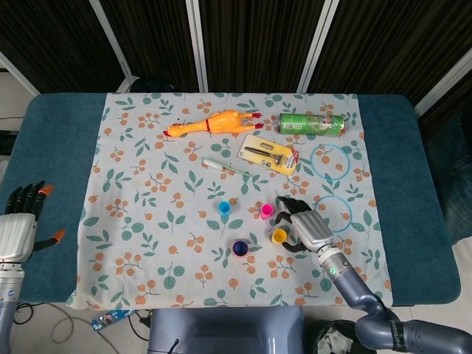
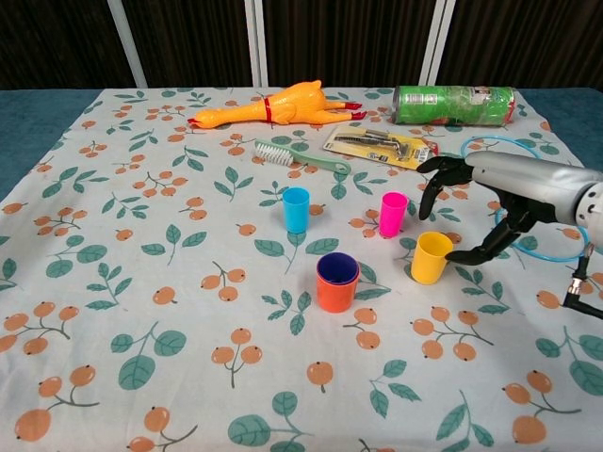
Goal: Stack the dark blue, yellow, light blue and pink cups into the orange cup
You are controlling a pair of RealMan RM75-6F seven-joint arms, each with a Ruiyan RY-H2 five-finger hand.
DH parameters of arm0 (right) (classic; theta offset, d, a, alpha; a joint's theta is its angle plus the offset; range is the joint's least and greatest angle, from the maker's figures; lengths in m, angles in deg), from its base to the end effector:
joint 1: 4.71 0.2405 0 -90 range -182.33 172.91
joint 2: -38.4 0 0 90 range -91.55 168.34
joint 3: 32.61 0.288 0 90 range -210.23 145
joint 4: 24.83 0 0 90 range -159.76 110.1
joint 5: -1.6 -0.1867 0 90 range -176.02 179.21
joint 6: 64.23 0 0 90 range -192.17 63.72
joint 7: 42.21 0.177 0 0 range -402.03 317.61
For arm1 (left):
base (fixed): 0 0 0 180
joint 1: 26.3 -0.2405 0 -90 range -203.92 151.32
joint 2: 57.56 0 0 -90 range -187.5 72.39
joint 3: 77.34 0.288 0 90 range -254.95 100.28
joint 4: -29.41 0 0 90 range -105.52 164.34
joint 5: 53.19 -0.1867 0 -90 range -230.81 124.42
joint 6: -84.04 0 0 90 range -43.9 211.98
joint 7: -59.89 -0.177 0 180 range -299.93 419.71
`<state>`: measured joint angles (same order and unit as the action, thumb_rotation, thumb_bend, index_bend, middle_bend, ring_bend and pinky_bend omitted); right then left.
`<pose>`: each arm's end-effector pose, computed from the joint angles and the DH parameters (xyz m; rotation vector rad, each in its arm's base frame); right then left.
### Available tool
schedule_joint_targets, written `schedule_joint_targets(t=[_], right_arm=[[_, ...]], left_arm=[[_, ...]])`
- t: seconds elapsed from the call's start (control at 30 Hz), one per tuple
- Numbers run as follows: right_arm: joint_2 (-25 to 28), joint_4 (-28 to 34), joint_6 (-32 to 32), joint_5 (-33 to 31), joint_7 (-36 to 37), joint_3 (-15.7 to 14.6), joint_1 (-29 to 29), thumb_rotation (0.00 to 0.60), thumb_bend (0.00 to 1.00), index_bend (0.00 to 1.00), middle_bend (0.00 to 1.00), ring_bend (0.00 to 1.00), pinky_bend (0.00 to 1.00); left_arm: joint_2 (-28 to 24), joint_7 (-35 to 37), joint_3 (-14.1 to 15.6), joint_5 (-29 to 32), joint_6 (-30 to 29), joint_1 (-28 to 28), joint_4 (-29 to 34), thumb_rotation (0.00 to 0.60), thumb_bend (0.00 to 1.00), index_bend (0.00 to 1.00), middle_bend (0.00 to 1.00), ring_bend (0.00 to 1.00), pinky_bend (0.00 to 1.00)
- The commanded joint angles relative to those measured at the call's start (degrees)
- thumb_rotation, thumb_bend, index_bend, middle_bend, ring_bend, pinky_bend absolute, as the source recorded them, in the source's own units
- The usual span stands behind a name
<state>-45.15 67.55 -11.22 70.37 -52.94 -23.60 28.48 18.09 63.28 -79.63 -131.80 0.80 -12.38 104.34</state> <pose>-0.2008 -0.3421 0.0082 1.8366 -1.1997 0.9554 -0.3542 0.2730 0.1550 -1.3687 -0.8525 -0.9108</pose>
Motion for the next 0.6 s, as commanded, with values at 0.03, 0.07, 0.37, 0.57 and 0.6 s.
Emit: schedule_joint_targets(t=[0.03,0.07,0.37,0.57,0.6], right_arm=[[-0.18,-0.12,0.1,-0.19,-0.2,-0.19,0.1,0.6,0.32,0.39,0.04,0.07,0.12],[-0.28,-0.2,0.08,-0.31,-0.24,-0.28,0.16,0.6,0.32,0.39,0.04,0.07,0.12],[-1.39,-0.78,0.37,-0.62,0.27,-0.4,0.69,0.6,0.32,0.43,0.04,0.08,0.12],[-2.21,-1.65,0.19,-1.57,0.46,-0.19,1.18,0.6,0.32,0.45,0.04,0.08,0.13],[-2.26,-1.72,0.19,-1.65,0.42,-0.18,1.23,0.6,0.32,0.46,0.04,0.08,0.13]], left_arm=[[-0.08,0.04,-0.25,-0.09,0.01,-0.18,-0.01,0.6,0.15,0.12,0.03,0.0,0.0],[-0.11,0.06,-0.38,-0.1,0.05,-0.25,-0.03,0.6,0.15,0.12,0.03,0.0,0.0],[0.01,0.07,-1.19,-0.37,0.63,-0.61,-0.24,0.6,0.15,0.12,0.03,0.0,0.0],[0.09,0.22,-1.63,-0.34,1.34,-0.74,-0.44,0.6,0.14,0.12,0.03,0.0,0.0],[0.08,0.24,-1.68,-0.4,1.32,-0.76,-0.43,0.6,0.14,0.12,0.03,0.0,0.0]])
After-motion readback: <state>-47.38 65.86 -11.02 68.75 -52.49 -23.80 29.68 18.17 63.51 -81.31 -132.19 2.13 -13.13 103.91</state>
